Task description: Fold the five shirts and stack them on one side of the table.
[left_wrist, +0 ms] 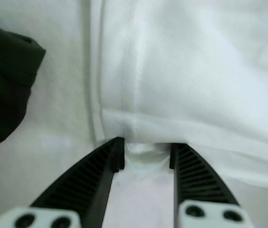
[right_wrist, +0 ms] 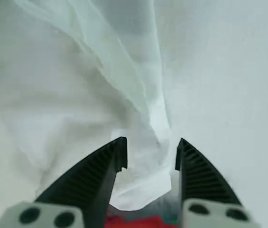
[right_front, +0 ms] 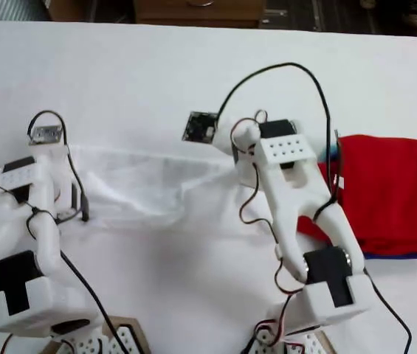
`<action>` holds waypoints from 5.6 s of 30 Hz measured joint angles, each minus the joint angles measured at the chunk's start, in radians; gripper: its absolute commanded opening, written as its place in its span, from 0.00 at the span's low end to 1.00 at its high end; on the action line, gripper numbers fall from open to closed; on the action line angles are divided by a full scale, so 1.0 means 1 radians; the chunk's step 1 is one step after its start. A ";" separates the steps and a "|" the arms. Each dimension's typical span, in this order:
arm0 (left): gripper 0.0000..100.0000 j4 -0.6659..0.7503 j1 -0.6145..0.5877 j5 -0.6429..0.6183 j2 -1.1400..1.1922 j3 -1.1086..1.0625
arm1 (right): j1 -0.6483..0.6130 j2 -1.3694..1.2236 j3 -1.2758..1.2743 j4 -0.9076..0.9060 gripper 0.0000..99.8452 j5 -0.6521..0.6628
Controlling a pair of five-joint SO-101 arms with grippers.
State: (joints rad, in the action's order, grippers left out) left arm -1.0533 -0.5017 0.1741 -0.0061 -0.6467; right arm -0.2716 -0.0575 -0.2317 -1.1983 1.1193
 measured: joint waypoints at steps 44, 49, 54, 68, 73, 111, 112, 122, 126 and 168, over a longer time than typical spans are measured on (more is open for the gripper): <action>0.24 -0.261 0.003 0.060 0.041 0.393 | -0.069 0.694 -0.290 -0.144 0.23 -0.275; 0.24 -0.169 -0.003 0.061 0.195 0.391 | 0.005 0.824 -0.290 -0.206 0.23 -0.275; 0.24 -0.161 -0.029 0.005 0.338 0.420 | 0.048 0.914 -0.290 -0.216 0.23 -0.275; 0.24 -0.284 -0.048 -0.032 0.493 0.612 | 0.046 0.928 -0.290 -0.226 0.23 -0.275; 0.24 -0.321 -0.086 -0.032 0.508 0.701 | 0.046 0.928 -0.290 -0.226 0.23 -0.275; 0.02 -0.628 0.060 0.106 0.799 1.031 | 0.068 0.930 -0.060 -0.239 0.19 -0.362; 0.02 -0.660 0.043 0.114 0.821 1.071 | 0.086 0.930 -0.046 -0.252 0.16 -0.411; 0.02 -0.713 -0.064 0.144 0.680 1.089 | 0.442 0.942 -0.035 -0.333 0.13 -0.542; 0.02 -0.713 0.023 0.143 0.520 0.996 | 0.589 0.944 -0.121 -0.333 0.15 -0.523; 0.02 -0.661 1.053 -0.026 0.397 1.120 | 1.427 0.942 -0.512 -0.287 0.17 -0.517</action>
State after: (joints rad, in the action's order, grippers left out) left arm -1.7146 0.5508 0.1481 0.3913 0.4733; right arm 1.1554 0.8846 -0.7442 -1.4853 0.6022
